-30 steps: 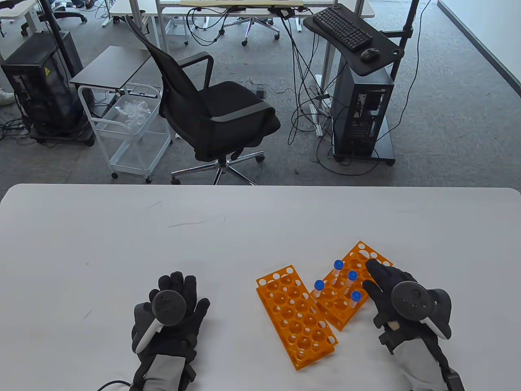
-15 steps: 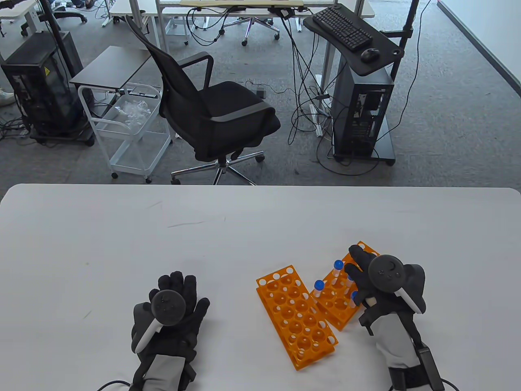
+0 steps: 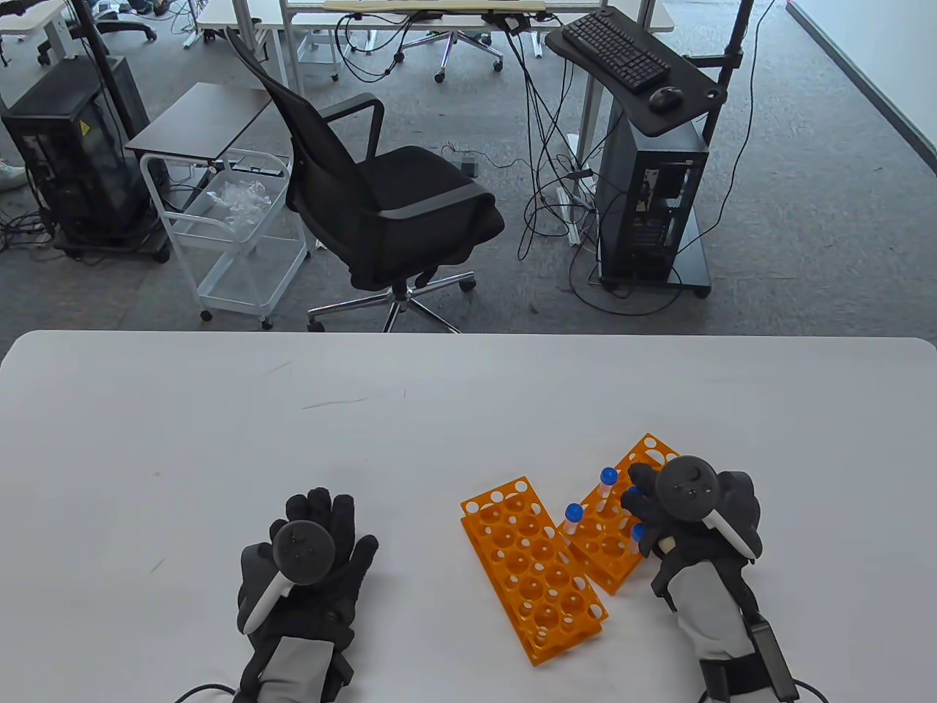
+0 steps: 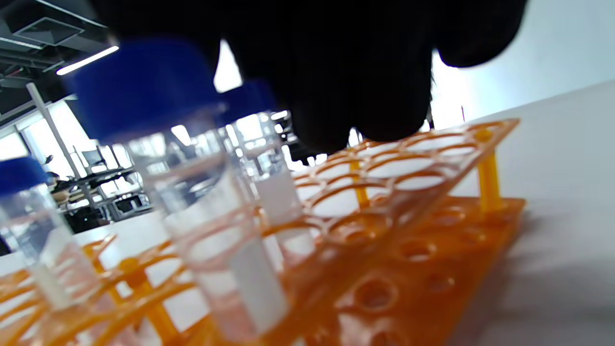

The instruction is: Transfer 4 test tubes between racks (Right hand only)

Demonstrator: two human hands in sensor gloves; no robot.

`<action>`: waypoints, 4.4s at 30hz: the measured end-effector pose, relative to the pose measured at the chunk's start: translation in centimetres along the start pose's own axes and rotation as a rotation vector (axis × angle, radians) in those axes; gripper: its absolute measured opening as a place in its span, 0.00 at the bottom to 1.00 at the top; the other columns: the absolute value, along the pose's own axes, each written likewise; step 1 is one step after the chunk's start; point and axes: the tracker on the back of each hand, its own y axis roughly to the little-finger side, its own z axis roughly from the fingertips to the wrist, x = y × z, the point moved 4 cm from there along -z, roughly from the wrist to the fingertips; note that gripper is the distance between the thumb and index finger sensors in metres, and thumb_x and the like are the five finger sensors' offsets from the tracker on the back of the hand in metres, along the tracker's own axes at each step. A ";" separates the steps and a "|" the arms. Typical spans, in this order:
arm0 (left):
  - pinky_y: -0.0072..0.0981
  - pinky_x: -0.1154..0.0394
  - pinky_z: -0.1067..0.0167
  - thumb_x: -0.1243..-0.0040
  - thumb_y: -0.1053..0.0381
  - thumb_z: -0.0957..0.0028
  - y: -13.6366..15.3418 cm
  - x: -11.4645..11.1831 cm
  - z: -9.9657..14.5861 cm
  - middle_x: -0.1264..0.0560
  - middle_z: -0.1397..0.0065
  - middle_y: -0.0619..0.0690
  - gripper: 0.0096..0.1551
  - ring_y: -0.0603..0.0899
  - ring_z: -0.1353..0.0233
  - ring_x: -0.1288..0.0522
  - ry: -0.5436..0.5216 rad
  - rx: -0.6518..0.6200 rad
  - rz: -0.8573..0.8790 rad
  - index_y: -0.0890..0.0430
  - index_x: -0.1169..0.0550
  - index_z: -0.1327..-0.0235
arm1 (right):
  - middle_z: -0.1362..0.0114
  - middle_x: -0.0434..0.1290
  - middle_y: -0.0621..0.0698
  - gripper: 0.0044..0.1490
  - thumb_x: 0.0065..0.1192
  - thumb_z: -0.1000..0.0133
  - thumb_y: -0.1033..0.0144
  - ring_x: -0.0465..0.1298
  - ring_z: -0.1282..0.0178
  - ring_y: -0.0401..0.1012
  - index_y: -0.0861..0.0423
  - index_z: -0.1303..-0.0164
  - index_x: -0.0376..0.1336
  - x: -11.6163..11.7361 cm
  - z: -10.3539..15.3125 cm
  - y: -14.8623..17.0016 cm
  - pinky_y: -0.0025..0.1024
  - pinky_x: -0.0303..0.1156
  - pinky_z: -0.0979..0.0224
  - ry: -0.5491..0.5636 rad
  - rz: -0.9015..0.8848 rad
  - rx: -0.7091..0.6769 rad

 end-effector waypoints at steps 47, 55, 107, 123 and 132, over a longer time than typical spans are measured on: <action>0.45 0.84 0.25 0.65 0.29 0.39 -0.1 -0.1 0.4 0.73 0.16 0.37 0.40 0.47 0.20 0.84 0.007 -0.011 0.012 0.34 0.61 0.18 | 0.38 0.81 0.59 0.31 0.65 0.46 0.60 0.78 0.41 0.57 0.58 0.33 0.68 -7.5 4.3 -6.8 0.63 0.66 0.34 0.389 -0.124 -0.290; 0.45 0.84 0.25 0.65 0.29 0.39 -0.1 -0.1 0.4 0.73 0.16 0.37 0.40 0.47 0.20 0.83 0.008 -0.012 0.014 0.35 0.61 0.18 | 0.38 0.81 0.59 0.31 0.64 0.45 0.61 0.79 0.42 0.57 0.59 0.33 0.68 -6.6 4.9 -9.1 0.63 0.66 0.34 0.355 -0.127 -0.365; 0.45 0.84 0.25 0.65 0.29 0.39 -0.1 0.0 0.4 0.73 0.16 0.37 0.40 0.47 0.20 0.83 0.004 -0.014 0.025 0.34 0.61 0.18 | 0.40 0.82 0.59 0.31 0.64 0.46 0.60 0.80 0.43 0.57 0.60 0.34 0.69 2.4 6.6 -16.5 0.62 0.67 0.36 -0.010 -0.031 -0.581; 0.45 0.84 0.25 0.65 0.29 0.39 0.0 0.0 0.3 0.73 0.16 0.37 0.40 0.47 0.20 0.84 0.008 -0.015 0.031 0.34 0.61 0.18 | 0.39 0.81 0.60 0.31 0.64 0.46 0.61 0.79 0.43 0.58 0.60 0.34 0.69 3.1 6.6 -16.7 0.63 0.67 0.36 -0.066 -0.002 -0.570; 0.45 0.84 0.25 0.65 0.29 0.39 0.0 0.0 0.3 0.73 0.16 0.37 0.40 0.47 0.20 0.83 0.008 -0.015 0.028 0.35 0.61 0.18 | 0.39 0.81 0.60 0.31 0.65 0.46 0.61 0.79 0.43 0.58 0.60 0.34 0.69 3.3 6.7 -16.9 0.63 0.67 0.36 -0.082 0.009 -0.576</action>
